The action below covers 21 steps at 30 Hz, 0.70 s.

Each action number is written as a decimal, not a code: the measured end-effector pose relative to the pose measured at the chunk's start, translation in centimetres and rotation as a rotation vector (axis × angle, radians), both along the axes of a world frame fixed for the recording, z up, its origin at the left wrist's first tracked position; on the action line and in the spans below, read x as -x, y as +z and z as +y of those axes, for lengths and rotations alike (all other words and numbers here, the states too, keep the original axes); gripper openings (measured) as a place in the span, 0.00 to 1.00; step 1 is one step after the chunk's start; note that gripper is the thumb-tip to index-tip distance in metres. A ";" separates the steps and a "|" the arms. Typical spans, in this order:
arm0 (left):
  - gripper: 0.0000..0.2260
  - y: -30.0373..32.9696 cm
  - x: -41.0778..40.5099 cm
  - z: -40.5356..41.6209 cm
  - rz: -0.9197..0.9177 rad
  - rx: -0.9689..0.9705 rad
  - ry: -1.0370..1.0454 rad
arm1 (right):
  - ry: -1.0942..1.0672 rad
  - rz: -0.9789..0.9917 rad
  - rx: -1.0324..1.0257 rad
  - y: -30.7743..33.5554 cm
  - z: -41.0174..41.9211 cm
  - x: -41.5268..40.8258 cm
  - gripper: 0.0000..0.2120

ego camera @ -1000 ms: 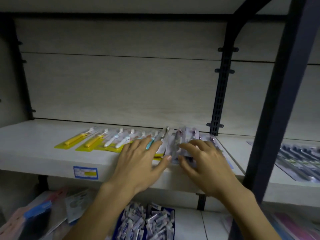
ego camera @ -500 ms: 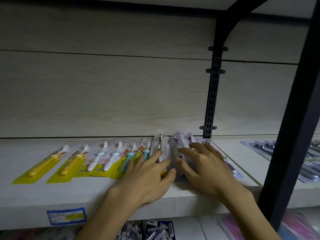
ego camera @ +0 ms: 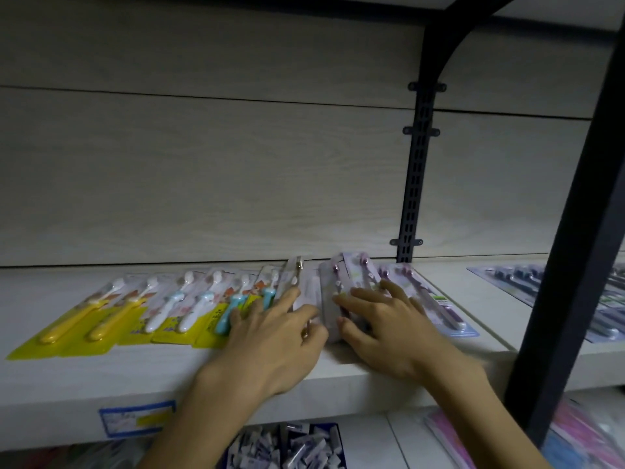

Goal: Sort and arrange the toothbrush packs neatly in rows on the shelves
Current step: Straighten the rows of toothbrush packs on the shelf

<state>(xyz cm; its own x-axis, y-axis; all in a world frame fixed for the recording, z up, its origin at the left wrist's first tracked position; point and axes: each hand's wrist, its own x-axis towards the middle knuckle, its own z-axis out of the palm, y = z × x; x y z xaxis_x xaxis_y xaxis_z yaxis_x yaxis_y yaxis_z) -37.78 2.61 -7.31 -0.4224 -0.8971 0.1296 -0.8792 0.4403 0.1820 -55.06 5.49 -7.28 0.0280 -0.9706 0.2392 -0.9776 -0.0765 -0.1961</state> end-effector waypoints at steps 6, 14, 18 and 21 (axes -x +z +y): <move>0.18 -0.5 -2.3 -0.3 0.017 0.016 0.051 | 0.037 0.021 -0.051 0.2 0.0 -1.6 0.22; 0.18 -0.8 -4.7 -0.4 0.013 0.029 0.102 | 0.081 0.039 -0.096 0.5 0.1 -3.2 0.22; 0.19 -0.5 -4.6 0.0 -0.022 0.052 0.129 | 0.103 0.040 -0.097 0.4 0.0 -3.2 0.22; 0.24 -0.2 -4.2 0.4 -0.034 0.113 0.122 | 0.119 0.014 -0.083 0.1 0.0 -2.3 0.23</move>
